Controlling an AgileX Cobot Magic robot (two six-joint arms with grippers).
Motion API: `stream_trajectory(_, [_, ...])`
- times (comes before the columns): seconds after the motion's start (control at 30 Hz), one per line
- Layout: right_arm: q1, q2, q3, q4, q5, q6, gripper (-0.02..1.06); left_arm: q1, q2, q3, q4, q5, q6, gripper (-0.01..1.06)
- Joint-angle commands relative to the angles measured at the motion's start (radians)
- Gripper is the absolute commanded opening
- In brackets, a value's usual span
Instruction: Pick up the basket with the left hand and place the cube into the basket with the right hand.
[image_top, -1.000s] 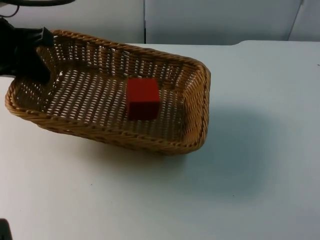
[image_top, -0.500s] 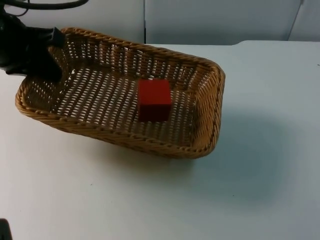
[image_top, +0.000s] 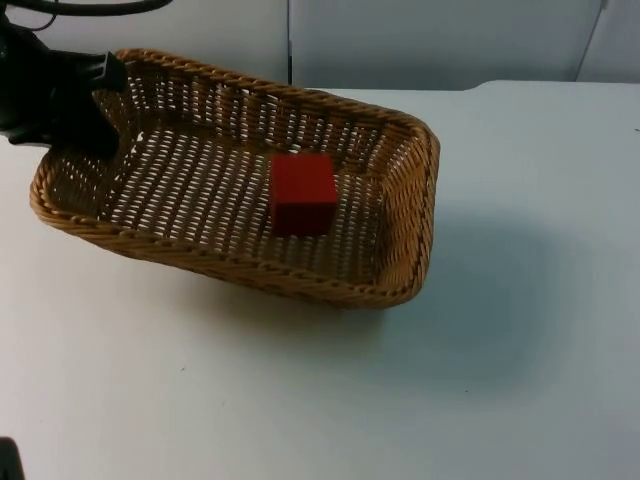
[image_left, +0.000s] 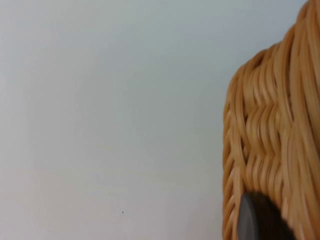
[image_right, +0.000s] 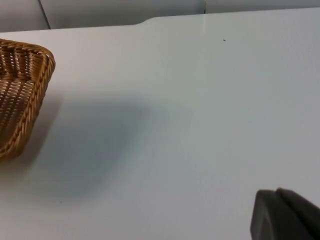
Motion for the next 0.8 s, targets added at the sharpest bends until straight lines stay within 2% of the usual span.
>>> stream_trajectory(0.0, [0.003,-0.002,0.007,-0.001,-0.007,0.005,0.0,-0.005,-0.012,-0.007,-0.053,0.002,-0.004,0.0])
stream_trajectory(0.2, [0.003,-0.002,0.007,-0.001,-0.007,0.005,0.0,-0.005,-0.012,-0.007,-0.107,-0.016,0.028,0.0])
stream_trajectory(0.33, [0.003,-0.002,0.007,-0.001,-0.007,0.005,0.0,-0.012,-0.012,-0.007,-0.27,0.04,0.194,0.0])
stream_trajectory(0.37, [0.003,-0.002,0.007,-0.001,-0.007,0.005,0.0,-0.012,-0.012,-0.007,-0.27,0.04,0.194,0.0])
stream_trajectory(0.5, [0.003,-0.002,0.007,-0.001,-0.007,0.005,0.0,-0.037,-0.014,-0.007,-0.393,0.114,0.344,0.0])
stream_trajectory(0.6, [0.003,-0.002,0.007,-0.001,-0.007,0.005,0.0,-0.06,-0.019,-0.011,-0.415,0.111,0.383,0.0])
stream_trajectory(0.77, [0.003,-0.002,0.007,-0.001,-0.007,0.005,0.0,-0.089,-0.038,-0.027,-0.411,0.054,0.386,0.0])
